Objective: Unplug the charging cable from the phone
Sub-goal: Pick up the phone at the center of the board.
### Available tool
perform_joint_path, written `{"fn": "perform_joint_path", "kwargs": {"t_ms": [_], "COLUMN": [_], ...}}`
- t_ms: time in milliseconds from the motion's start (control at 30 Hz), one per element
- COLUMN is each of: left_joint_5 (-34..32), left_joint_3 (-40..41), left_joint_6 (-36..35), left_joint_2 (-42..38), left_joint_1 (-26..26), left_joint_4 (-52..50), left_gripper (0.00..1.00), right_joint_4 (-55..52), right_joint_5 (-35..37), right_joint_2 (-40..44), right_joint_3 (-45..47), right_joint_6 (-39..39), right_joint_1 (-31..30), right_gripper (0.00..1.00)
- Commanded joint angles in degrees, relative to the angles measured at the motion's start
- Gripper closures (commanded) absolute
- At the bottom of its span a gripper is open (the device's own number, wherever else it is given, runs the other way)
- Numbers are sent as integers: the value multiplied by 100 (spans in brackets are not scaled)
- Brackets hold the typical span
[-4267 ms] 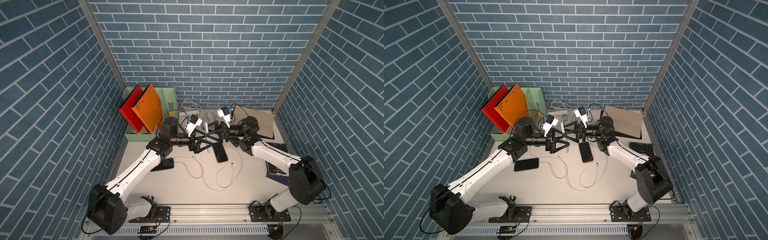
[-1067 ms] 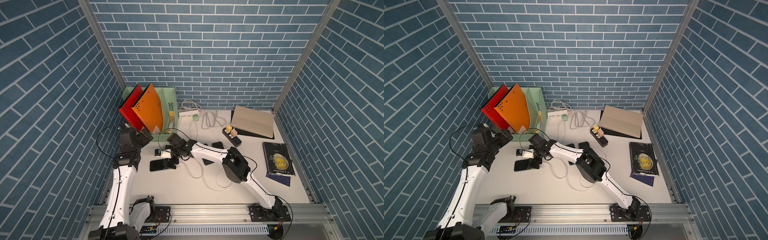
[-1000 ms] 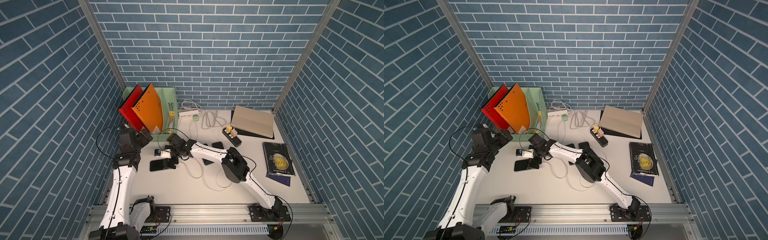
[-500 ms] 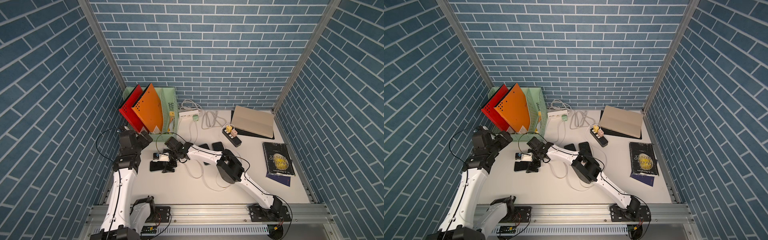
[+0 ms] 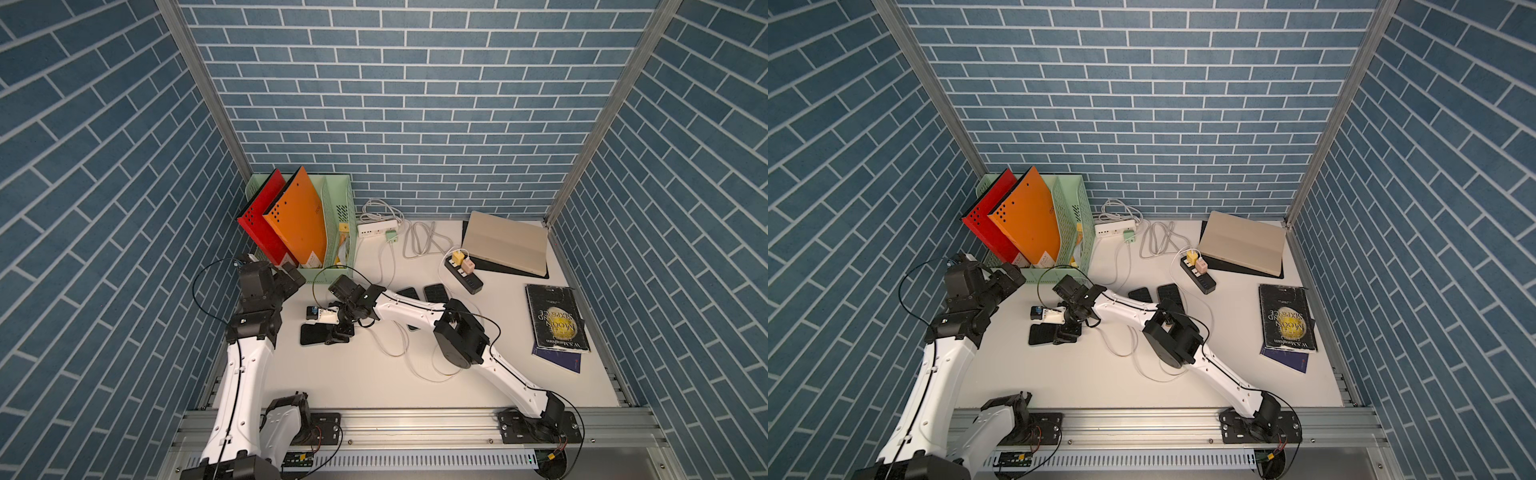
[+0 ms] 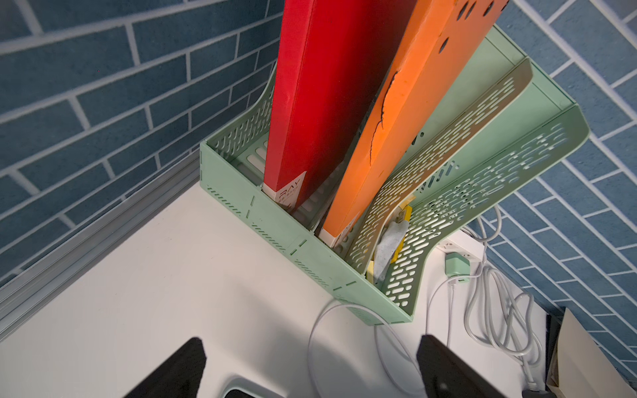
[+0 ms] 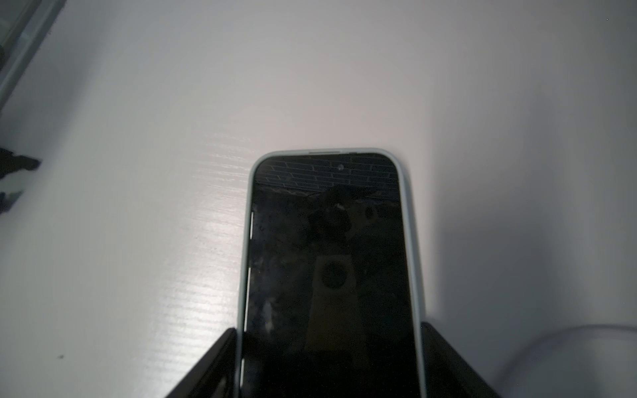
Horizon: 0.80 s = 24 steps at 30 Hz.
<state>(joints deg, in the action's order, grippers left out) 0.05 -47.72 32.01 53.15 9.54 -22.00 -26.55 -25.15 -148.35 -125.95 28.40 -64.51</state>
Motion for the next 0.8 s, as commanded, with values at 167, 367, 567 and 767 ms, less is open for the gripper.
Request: {"fn": "perform_joint_path", "kwargs": {"t_ms": [167, 367, 567, 767], "left_joint_5": [153, 689, 1538, 2692], "left_joint_3": [12, -36, -4, 83], "left_joint_6": [12, -13, 68, 288], "left_joint_2": [-95, -147, -255, -74], "left_joint_1": [43, 43, 43, 34], "left_joint_4": [153, 454, 1114, 1840], "left_gripper": [0, 0, 0, 0], "right_joint_4": [166, 588, 2090, 4517], "right_joint_5": [282, -193, -904, -1309], "right_joint_2": [983, 1409, 2383, 3419], "right_joint_3": [904, 1108, 2496, 4445], "right_joint_6": [-568, -1684, -3522, -5887], "right_joint_1": [0, 275, 818, 1387], "right_gripper": [44, 53, 59, 60]}}
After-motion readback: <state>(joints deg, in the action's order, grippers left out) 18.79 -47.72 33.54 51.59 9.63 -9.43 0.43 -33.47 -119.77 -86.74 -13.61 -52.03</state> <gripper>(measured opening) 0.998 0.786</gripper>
